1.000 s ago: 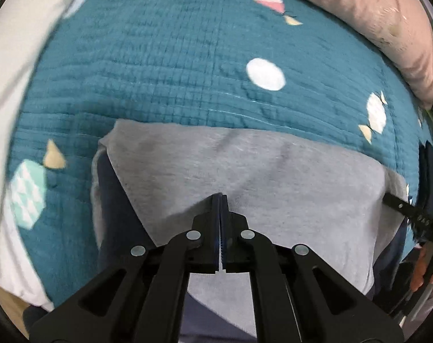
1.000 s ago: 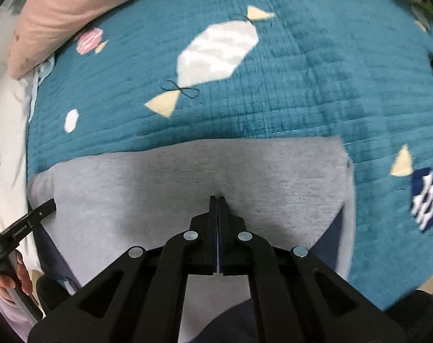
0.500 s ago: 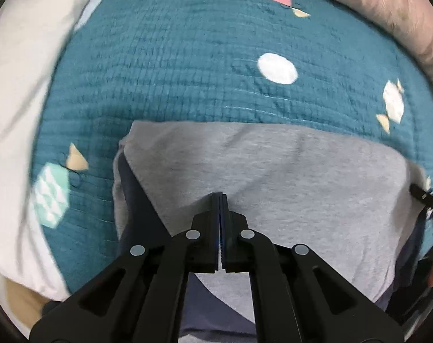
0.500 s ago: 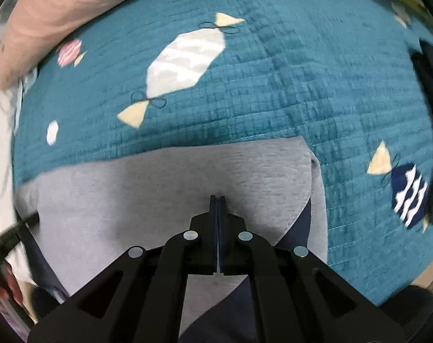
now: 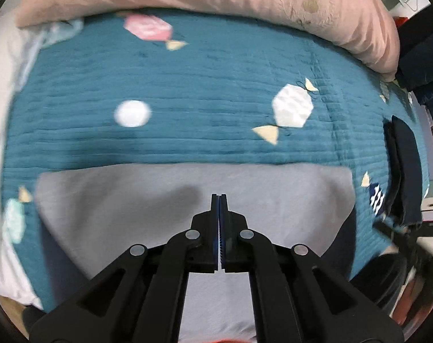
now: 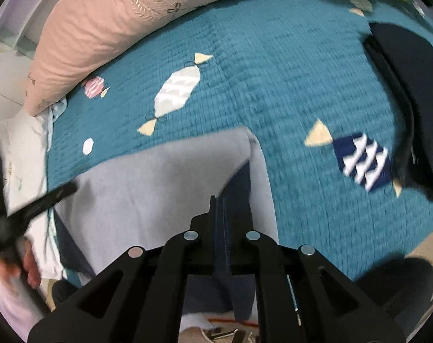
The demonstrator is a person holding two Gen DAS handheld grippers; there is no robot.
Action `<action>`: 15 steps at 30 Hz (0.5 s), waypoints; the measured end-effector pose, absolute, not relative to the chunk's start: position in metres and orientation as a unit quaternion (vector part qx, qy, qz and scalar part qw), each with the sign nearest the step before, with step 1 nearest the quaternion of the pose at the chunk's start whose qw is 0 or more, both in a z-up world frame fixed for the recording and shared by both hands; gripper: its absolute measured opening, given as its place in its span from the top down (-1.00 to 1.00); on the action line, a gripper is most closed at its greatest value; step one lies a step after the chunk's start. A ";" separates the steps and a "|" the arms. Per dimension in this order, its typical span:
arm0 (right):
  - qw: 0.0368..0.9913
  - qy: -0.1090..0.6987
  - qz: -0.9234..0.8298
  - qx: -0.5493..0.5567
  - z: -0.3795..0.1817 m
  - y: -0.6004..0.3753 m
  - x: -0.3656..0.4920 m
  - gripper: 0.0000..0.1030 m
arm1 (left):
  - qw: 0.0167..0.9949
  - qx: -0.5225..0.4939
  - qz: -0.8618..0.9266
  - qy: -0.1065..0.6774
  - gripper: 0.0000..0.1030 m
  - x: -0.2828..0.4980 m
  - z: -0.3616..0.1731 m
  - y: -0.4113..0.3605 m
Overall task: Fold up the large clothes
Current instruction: 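Grasp the jacket side edge with the right tool while the left tool pins the jacket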
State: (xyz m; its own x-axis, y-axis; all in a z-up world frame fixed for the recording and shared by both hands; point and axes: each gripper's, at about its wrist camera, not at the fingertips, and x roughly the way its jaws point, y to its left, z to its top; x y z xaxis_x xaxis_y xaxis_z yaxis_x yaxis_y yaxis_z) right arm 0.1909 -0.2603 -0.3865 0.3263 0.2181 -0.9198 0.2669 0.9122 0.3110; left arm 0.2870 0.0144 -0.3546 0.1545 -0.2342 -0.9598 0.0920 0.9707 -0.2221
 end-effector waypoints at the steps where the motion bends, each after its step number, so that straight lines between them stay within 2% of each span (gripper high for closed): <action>1: 0.786 0.580 -0.013 0.216 -0.387 -0.262 0.183 0.88 | 0.751 -0.058 -0.104 0.650 1.00 0.297 -0.366 0.006; 2: 0.785 0.580 -0.014 0.218 -0.388 -0.263 0.179 0.87 | 0.733 -0.060 -0.095 0.671 1.00 0.305 -0.389 0.001; 3: 0.783 0.582 -0.016 0.219 -0.389 -0.266 0.173 0.74 | 0.721 -0.059 -0.084 0.686 1.00 0.312 -0.409 -0.006; 4: 0.779 0.587 -0.020 0.221 -0.393 -0.267 0.168 0.31 | 0.716 -0.059 -0.078 0.691 1.00 0.313 -0.421 -0.006; 6: 0.773 0.592 -0.036 0.225 -0.399 -0.272 0.162 -0.30 | 0.713 -0.079 -0.071 0.693 1.00 0.315 -0.426 -0.001; 15: 0.730 0.621 0.000 0.285 -0.435 -0.274 0.142 -0.44 | 0.688 -0.050 -0.103 0.717 1.00 0.254 -0.403 0.002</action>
State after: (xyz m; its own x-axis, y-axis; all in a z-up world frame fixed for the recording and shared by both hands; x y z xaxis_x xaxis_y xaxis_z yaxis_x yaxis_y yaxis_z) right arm 0.1425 -0.2737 -0.4352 0.2283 0.3530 -0.9073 0.3541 0.8380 0.4152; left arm 0.2540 0.0022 -0.4027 -0.0493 -0.2135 -0.9757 0.0706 0.9737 -0.2166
